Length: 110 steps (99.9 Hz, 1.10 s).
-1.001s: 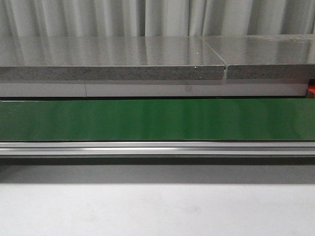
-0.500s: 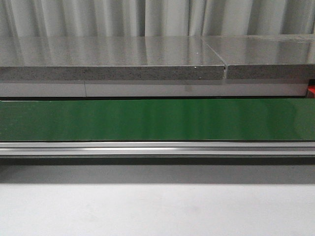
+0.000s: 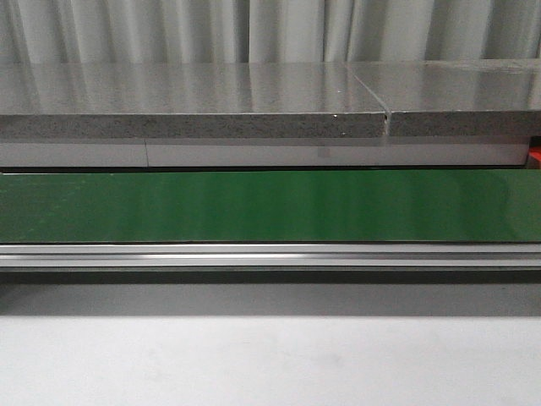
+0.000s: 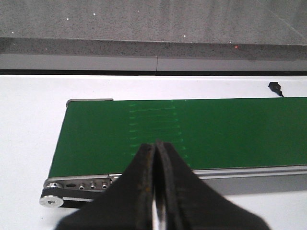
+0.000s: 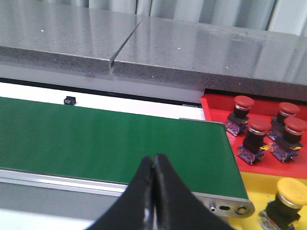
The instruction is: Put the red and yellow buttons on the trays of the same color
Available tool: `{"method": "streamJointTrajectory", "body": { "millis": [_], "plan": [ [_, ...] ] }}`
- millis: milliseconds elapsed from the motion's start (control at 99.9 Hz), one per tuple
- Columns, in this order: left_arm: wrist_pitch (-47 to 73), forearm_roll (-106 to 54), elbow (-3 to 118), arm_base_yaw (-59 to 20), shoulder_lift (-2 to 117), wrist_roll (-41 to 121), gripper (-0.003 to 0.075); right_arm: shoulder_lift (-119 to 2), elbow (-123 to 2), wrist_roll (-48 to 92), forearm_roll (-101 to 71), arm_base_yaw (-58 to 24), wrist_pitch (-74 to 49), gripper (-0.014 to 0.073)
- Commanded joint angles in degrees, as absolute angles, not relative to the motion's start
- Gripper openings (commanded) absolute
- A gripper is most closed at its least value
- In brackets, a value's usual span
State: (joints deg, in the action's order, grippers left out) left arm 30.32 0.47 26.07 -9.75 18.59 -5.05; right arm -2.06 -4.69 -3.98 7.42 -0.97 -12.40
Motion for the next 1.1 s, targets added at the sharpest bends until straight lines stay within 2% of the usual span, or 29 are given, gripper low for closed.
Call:
{"method": "streamJointTrajectory", "body": {
  "millis": [0, 140, 1091],
  "plan": [
    [26.13, 0.0, 27.69, -10.28, 19.04, -5.07, -0.0019, -0.34, -3.14, -5.08, 9.22, -1.64, -4.71, -0.0068],
    [26.13, 0.0, 27.69, -10.28, 19.04, -5.07, -0.0019, 1.44, 1.12, -5.08, 8.87, -1.71, -1.01, -0.0068],
    [26.13, 0.0, 27.69, -10.28, 19.04, -5.07, -0.0019, 1.49, 0.94, -5.08, 8.78, -1.71, -2.04, -0.0068]
  ]
}}
